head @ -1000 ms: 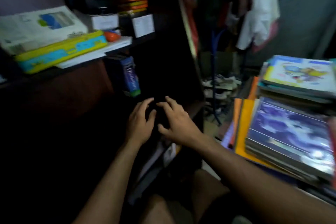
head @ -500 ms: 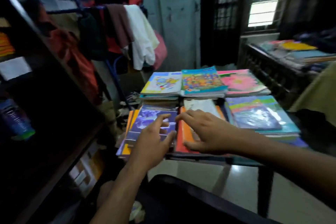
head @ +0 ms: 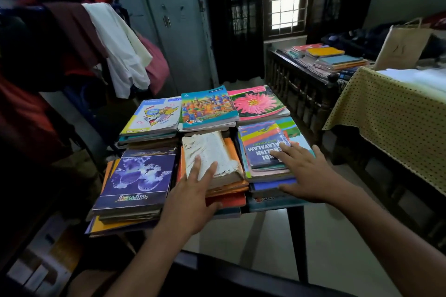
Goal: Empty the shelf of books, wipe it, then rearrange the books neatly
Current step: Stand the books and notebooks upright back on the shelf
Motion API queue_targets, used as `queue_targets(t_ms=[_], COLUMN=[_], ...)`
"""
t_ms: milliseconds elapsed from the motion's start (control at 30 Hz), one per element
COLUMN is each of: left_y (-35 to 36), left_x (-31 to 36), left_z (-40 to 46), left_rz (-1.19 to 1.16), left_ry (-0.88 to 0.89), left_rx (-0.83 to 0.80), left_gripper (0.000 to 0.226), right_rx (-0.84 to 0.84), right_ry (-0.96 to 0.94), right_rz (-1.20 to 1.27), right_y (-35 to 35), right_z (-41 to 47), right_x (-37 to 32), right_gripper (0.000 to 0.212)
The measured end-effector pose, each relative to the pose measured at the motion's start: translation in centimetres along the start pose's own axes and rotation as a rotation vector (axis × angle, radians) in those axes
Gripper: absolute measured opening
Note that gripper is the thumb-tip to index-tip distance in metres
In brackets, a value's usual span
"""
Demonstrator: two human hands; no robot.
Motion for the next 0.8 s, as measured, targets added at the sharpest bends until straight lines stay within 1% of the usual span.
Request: queue_targets(t_ms=[67,167,233,300,367,400,467,500,600,633,667,733,800], left_y=[0.3,0.6,0.7,0.5,-0.3,-0.8,-2.1,-2.8,-5.6,-6.8,-7.4,-8.8,-9.7], left_x=[-0.1,-0.1,-0.1,-0.1,-0.1,-0.1,0.0,0.1,-1.1,-2.0,-3.0,-6.3,-9.7], left_z=[-0.4,-0.6,-0.8,-0.9,-1.0,-1.0,-0.9,-0.9,-0.8,-1.1,-1.0,-1.8,-3.4], left_rz=[0.029,0.063,0.053,-0.02,-0.074,-0.094,-0.173,-0.266,-0.714,-0.821,-0.886,-0.968,-1.066], left_ry=[0.021,0.073,0.06,0.013,-0.03,-0.04,-0.03,-0.012,0.032,0.044,0.051,0.042,0.01], left_rx=[0.084,0.223,0.223,0.186,0.171,0.188,0.266,0.316,0.466,0.503,0.532,0.587,0.651], left_gripper=[0.09,0.083,0.084,0.095,0.106,0.107,0.105,0.102,0.093,0.087,0.079,0.054,0.035], right_rx=[0.063,0.206,0.247,0.317,0.519,0.63,0.782,0.824,0.849,0.856,0.862,0.827,0.734], right_ry=[-0.012,-0.08,-0.096,-0.118,-0.098,-0.077,-0.091,-0.138,-0.339,-0.401,-0.449,-0.535,-0.59], right_rz=[0.013,0.041,0.117,0.179,0.252,0.273,0.312,0.352,0.502,0.544,0.596,0.736,0.876], right_y=[-0.3,-1.3,-1.9,-2.8,-4.2,-5.2,-7.6,-8.8,-12.5,-13.7,-14.5,-15.6,-15.7], right_z=[0.0,0.0,0.1,0.1,-0.1,-0.1,0.3,0.5,2.2,2.8,3.1,4.3,5.6], right_x=[-0.1,-0.4,-0.4,-0.2,0.0,-0.1,-1.1,-2.1,-6.7,-8.9,-10.8,-15.5,-19.8], right_gripper=[0.077,0.053,0.034,0.022,0.016,0.014,0.013,0.015,0.017,0.016,0.014,0.013,0.015])
Point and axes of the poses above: each hand's wrist, its own z-axis towards the middle knuckle, its own y-axis out of the palm, x = y × z, the point moved 3 cm from there along z, towards the middle knuckle, and after that the axes turned 5 degrees about -z, right-handed, at the moved point
